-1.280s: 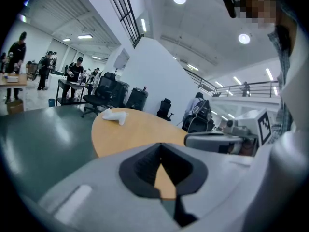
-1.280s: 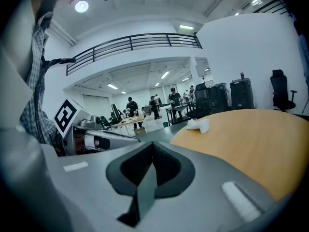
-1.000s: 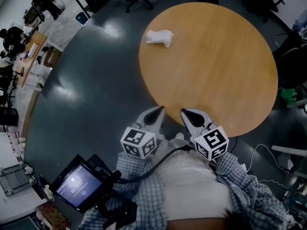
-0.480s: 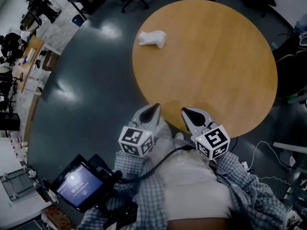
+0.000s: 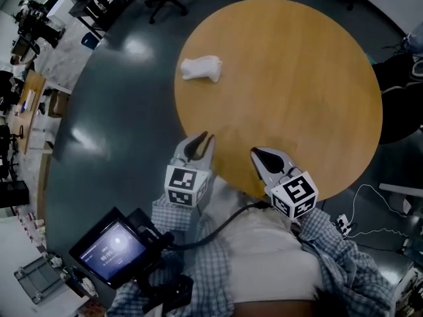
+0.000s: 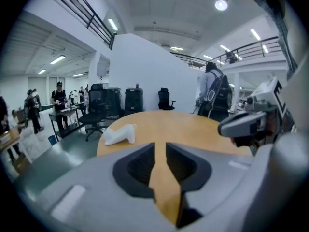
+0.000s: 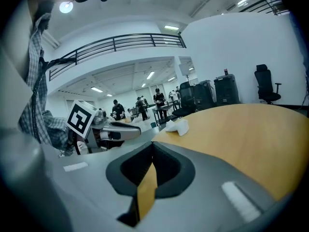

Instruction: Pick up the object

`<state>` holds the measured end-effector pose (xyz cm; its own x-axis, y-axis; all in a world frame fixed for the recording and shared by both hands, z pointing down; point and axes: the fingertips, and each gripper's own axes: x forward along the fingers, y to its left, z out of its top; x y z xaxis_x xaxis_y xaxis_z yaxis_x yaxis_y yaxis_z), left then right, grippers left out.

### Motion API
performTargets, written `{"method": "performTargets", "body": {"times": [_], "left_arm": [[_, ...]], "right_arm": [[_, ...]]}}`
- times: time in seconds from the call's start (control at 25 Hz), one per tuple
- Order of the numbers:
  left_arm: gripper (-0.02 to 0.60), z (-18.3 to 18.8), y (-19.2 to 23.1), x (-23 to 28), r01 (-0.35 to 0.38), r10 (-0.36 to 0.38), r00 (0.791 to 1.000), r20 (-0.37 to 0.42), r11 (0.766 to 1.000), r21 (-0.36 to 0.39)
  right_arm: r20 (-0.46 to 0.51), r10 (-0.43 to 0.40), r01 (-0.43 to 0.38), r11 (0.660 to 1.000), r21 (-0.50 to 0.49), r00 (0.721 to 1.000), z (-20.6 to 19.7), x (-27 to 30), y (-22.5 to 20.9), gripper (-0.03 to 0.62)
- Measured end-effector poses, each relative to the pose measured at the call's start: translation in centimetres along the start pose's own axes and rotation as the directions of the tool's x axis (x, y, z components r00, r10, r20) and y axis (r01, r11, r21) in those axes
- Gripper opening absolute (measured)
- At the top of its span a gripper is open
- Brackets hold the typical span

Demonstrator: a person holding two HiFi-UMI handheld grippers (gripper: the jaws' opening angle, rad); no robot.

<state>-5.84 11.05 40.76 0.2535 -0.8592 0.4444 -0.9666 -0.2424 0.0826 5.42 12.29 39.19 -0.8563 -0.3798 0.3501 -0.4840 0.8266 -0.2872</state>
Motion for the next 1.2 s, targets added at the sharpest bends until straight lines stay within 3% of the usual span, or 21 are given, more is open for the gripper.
{"method": "performTargets", "body": {"times": [0.12,0.28,0.52,0.68,0.96,1.2], "left_arm": [[0.115,0.7,3.7,2.7,0.039,-0.035,0.999,-0.038,0.993,0.107],[0.193,1.6,7.4,5.7,0.106,-0.095,0.994,-0.059,0.964,0.242],[0.338,1.6,7.3,7.7,0.243,-0.197,0.967,-0.162,0.904,0.351],[0.357,1.2,10.8,13.0,0.326,-0.236,0.939,-0.251,0.846,0.422],[0.412,2.2,11.4,15.1,0.422,-0.272,0.897,-0.349,0.763,0.489],[0.431,0.5,14.4,19.6,0.493,-0.296,0.854,-0.428,0.724,0.483]], "right_arm": [[-0.021,-0.032,0.032,0.999,0.033,0.999,0.5,3.0,-1.3,0.005],[-0.042,-0.082,0.085,0.994,0.069,0.996,0.7,5.6,-2.6,0.005],[-0.069,-0.148,0.155,0.983,0.102,0.987,0.6,4.1,-3.0,0.005],[-0.094,-0.179,0.191,0.972,0.139,0.979,1.0,7.7,-6.0,0.005],[-0.107,-0.227,0.243,0.953,0.179,0.968,1.3,6.7,-5.6,0.005],[-0.129,-0.261,0.284,0.935,0.211,0.957,1.2,9.7,-7.8,0.005]]}}
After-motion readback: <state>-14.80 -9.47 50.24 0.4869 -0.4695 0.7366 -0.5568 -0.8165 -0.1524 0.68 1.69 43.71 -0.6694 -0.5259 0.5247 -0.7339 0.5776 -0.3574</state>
